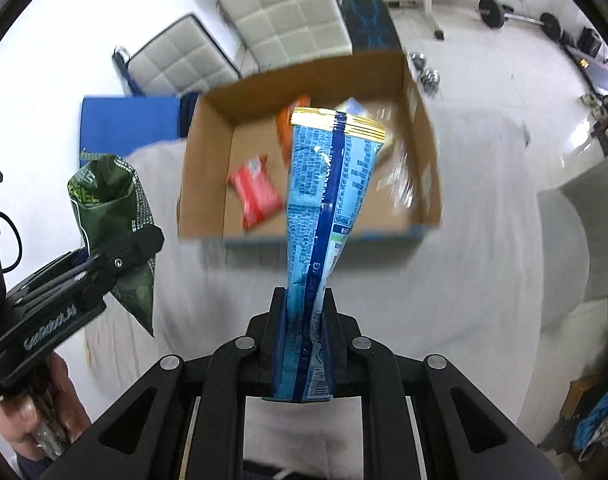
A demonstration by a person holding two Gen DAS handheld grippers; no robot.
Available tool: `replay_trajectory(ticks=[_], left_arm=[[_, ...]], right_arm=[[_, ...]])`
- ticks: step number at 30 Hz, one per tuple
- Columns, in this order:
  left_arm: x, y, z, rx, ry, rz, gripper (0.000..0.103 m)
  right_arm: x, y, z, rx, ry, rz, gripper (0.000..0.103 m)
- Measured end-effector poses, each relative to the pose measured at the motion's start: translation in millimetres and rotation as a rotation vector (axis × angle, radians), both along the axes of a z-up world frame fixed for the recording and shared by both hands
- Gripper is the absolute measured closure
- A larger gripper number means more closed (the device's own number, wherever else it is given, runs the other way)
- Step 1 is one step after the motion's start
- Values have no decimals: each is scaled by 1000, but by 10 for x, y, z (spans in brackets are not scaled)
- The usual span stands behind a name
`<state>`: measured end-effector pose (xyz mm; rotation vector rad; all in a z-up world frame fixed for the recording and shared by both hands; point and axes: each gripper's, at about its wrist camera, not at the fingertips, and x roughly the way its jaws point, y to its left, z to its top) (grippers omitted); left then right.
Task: Organize soft objects
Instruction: 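Carry the sachet and green bag into the box and release both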
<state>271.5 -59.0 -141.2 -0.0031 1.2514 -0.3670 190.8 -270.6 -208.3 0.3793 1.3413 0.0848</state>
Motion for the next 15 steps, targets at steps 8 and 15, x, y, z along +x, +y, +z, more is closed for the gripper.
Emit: replay_trajectory(ticks=[8, 15], left_arm=[[1126, -150, -317, 69, 43, 20, 63], [1790, -205, -950, 139, 168, 34, 63]], right_arm=[[921, -263, -133, -126, 2, -50, 87], [1613, -457, -954, -189, 155, -66, 87]])
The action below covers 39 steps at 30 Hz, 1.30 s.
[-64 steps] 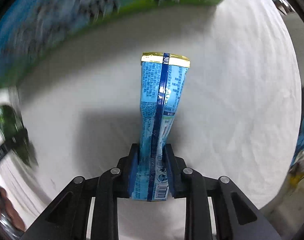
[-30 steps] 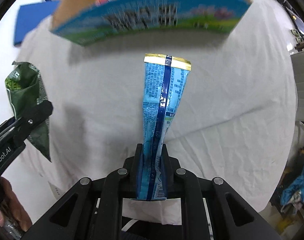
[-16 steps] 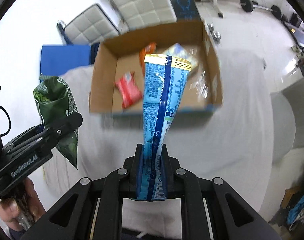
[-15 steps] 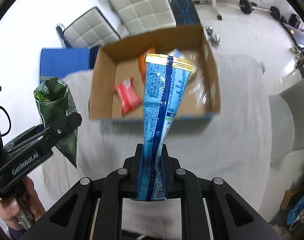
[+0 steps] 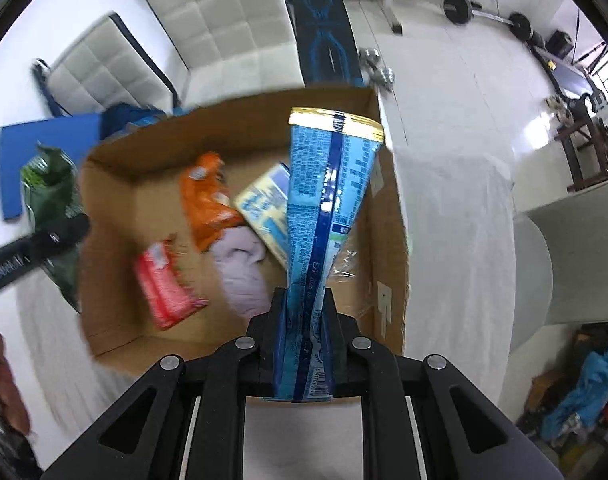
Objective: Organize soft objects
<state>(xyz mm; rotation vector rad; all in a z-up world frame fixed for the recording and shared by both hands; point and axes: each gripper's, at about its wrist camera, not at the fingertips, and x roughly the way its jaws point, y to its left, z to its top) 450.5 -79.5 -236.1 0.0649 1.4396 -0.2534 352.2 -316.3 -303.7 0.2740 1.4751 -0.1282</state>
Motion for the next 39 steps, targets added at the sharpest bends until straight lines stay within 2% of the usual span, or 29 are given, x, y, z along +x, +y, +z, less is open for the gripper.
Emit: replay_trajectory(ticks=[6, 7, 10, 16, 17, 20, 22, 24, 26, 34, 37, 38, 39], left_arm=[[283, -50, -511, 58, 88, -2, 63], [309, -60, -573, 65, 95, -6, 63], [381, -55, -747, 81, 112, -10, 63], [471, -69, -861, 98, 146, -3, 62], [489, -58, -879, 109, 149, 3, 62], [508, -32, -846, 103, 143, 23, 60], [514, -12, -815, 91, 144, 35, 59], [513, -10, -762, 87, 139, 36, 55], [502, -19, -690, 86, 121, 30, 51], [334, -31, -356, 61, 63, 20, 47], [212, 2, -250, 52, 40, 22, 46], [143, 21, -208, 50, 31, 23, 42], [99, 38, -183, 46, 25, 24, 34]], right_arm=[[167, -81, -545, -11, 113, -18, 87], [54, -73, -545, -11, 118, -22, 87], [76, -92, -658, -11, 140, -28, 87], [112, -124, -797, -28, 185, -30, 86], [98, -135, -782, -23, 188, -34, 82], [97, -151, -792, -38, 203, -35, 80], [93, -176, -760, -44, 203, -42, 69], [83, -204, -739, -38, 199, -49, 55], [80, -220, -709, -43, 191, -52, 44], [29, -138, -562, -38, 166, -43, 44], [-15, -74, -472, -30, 153, -36, 38], [-31, -50, -444, -24, 147, -32, 36], [-55, -28, -417, -21, 141, -30, 36]])
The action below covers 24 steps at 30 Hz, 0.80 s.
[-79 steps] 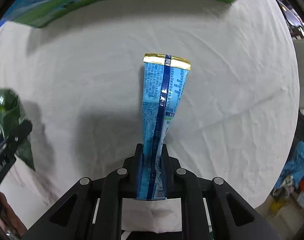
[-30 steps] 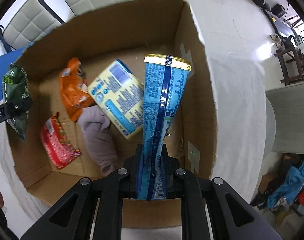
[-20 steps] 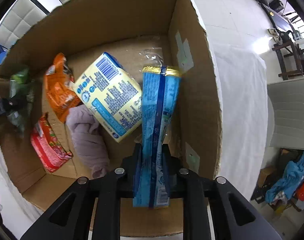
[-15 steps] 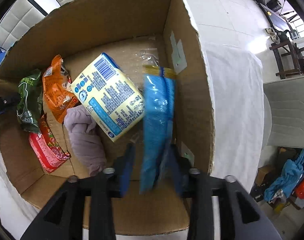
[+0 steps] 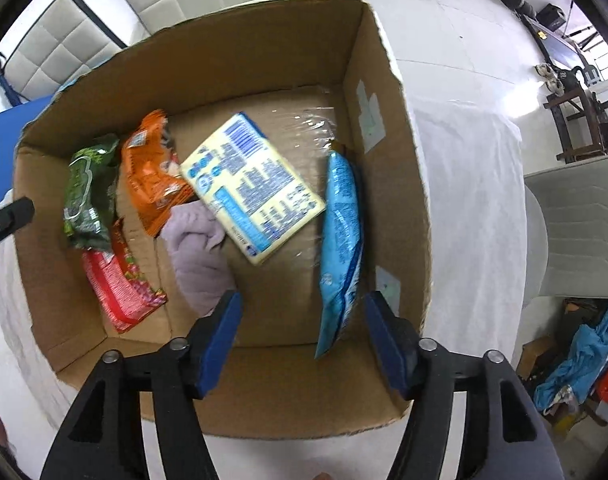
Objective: Organize soft objects
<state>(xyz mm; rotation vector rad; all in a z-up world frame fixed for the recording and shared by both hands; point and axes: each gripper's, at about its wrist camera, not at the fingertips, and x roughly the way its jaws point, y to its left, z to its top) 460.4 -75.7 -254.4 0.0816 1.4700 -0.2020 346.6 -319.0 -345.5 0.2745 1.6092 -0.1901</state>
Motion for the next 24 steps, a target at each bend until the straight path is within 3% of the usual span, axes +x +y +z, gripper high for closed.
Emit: replay_trajectory(ticks=[4, 6, 8, 15, 24], left_arm=[[-239, 67, 85, -8, -20, 5, 24], [-338, 86, 111, 1, -27, 8, 11], [-451, 96, 126, 6, -34, 10, 5], [-703, 104, 175, 15, -52, 17, 1], [-979, 85, 396, -6, -90, 34, 1]], right_arm=[[-67, 94, 89, -7, -20, 20, 36], [-103, 153, 135, -8, -29, 36, 24], [-146, 219, 188, 1, -38, 52, 13], [-303, 361, 345, -5, -65, 90, 0], [-477, 322, 595, -1, -113, 82, 0]])
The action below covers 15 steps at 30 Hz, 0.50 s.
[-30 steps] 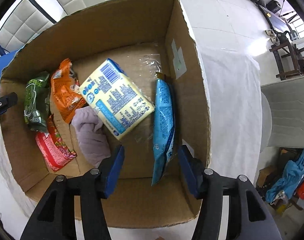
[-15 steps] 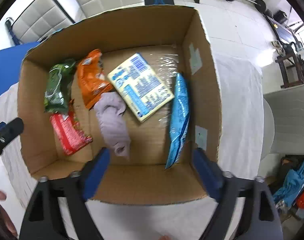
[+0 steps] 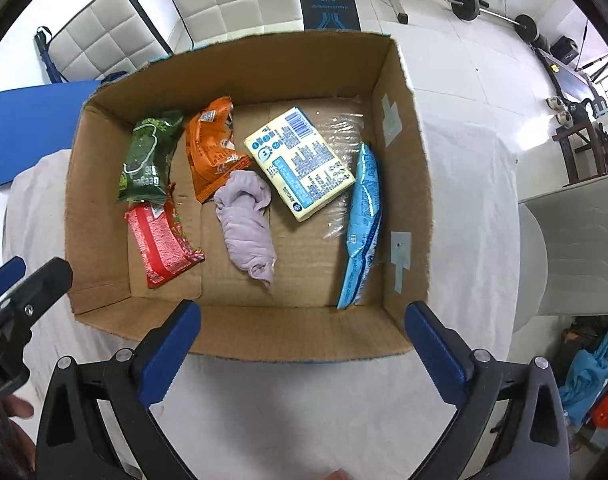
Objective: Organize soft objects
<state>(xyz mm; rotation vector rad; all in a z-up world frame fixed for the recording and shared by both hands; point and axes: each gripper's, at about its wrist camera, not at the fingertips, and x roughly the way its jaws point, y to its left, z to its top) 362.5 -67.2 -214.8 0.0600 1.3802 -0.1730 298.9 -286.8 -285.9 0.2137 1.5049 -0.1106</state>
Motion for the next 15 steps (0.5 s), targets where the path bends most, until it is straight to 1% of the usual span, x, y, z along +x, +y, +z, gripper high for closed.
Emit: replay_trajectory(ticks=[4, 7, 12, 15], left_arm=[[-157, 1, 216, -6, -43, 7, 1], [-300, 14, 430, -5, -86, 7, 1], [-621, 27, 851, -16, -165, -3, 1], [-832, 32, 1084, -3, -214, -6, 1]], right_arm=[[-141, -21, 230, 7, -47, -1, 0], [-272, -29, 414, 8, -82, -1, 0], [-579, -27, 799, 26, -150, 1, 0], [-810, -2, 1062, 33, -196, 7, 0]])
